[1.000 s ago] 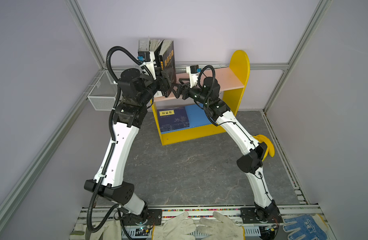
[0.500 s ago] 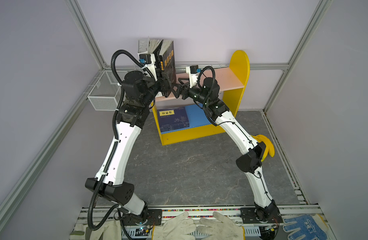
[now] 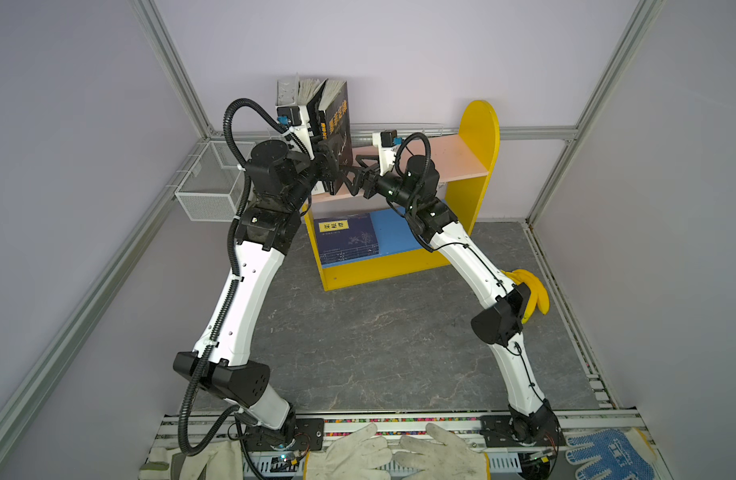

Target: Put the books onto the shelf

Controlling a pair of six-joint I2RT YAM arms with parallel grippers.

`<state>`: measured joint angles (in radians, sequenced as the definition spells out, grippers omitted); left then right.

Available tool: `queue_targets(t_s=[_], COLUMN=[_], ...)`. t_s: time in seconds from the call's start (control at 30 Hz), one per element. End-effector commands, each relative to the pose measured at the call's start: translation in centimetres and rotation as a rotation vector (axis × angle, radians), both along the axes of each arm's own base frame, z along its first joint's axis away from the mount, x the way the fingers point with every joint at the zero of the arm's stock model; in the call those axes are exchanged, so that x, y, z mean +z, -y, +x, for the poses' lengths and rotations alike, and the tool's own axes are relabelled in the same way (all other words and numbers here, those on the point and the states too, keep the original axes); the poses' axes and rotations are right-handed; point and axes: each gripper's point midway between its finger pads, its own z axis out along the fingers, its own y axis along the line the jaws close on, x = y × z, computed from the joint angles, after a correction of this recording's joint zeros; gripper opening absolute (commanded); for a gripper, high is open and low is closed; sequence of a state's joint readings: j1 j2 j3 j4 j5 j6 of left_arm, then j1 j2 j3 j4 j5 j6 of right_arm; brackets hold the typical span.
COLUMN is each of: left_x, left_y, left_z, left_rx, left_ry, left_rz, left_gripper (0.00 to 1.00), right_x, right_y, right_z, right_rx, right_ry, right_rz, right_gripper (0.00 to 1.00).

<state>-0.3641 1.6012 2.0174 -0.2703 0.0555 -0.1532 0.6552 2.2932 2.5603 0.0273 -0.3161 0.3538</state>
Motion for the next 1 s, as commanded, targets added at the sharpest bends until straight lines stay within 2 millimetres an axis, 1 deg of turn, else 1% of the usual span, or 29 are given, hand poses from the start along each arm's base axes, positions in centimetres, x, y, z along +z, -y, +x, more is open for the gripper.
queue_targets(t_s=[0.0, 0.43, 0.6, 0.8, 0.97], left_x=[0.2, -0.1, 0.2, 0.6, 0.2], left_y=[0.1, -0.6, -1.1, -1.1, -1.3], left_z=[0.5, 0.6, 0.4, 0.1, -0.3], left_rx=[0.043, 0.142, 0.18, 0.226, 0.261], left_ry=[0.025, 0.055, 0.044, 0.043, 0.042], left_rz=[-0.009, -0.047, -0.102, -0.122, -0.133], left_gripper=[0.4, 0.14, 0.04, 0.01, 0.01], right_x=[-2.2, -2.5, -2.3, -1.6, -1.6], right_y=[-0.7, -0.6, -0.1, 1.0, 1.4], right_z=[0.9, 1.1, 1.3, 1.1, 1.3], right_rx=[0.016, 0.018, 0.009, -0.009, -0.02], right_ry=[-0.044, -0.052, -0.055, -0.048, -0.052], right_rz=[-0.017, -0.02, -0.018, -0.012, -0.01], right_gripper=[0.92, 0.9, 0.9, 0.9, 0.9])
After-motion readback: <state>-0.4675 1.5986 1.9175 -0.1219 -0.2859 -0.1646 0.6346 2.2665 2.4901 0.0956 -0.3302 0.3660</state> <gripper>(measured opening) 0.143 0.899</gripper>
